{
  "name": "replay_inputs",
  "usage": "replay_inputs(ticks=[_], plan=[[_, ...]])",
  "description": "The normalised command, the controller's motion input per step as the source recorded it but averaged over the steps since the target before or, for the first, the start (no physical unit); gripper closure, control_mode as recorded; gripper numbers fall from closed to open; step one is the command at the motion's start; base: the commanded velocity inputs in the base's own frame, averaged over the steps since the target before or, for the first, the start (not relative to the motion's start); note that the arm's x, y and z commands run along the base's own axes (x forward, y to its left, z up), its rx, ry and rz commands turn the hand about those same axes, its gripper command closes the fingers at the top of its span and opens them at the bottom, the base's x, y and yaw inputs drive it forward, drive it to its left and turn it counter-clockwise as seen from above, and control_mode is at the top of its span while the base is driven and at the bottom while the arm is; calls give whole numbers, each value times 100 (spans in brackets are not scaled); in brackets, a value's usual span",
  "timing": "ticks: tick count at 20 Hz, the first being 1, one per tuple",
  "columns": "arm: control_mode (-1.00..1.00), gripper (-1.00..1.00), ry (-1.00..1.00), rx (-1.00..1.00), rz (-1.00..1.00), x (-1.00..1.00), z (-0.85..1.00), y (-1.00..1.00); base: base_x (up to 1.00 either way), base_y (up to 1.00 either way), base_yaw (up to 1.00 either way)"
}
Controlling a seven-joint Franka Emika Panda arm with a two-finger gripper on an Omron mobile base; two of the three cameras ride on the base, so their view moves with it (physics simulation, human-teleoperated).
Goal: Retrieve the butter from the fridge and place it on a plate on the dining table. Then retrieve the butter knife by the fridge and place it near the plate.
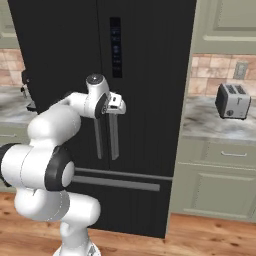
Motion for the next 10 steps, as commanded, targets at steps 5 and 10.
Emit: replay_inputs(ticks=[5,10], plan=[[-100,-100,-8,-4,0,36,-20,0,0,0,0],[-100,-100,-9,-4,0,38,-21,0,0,0,0]])
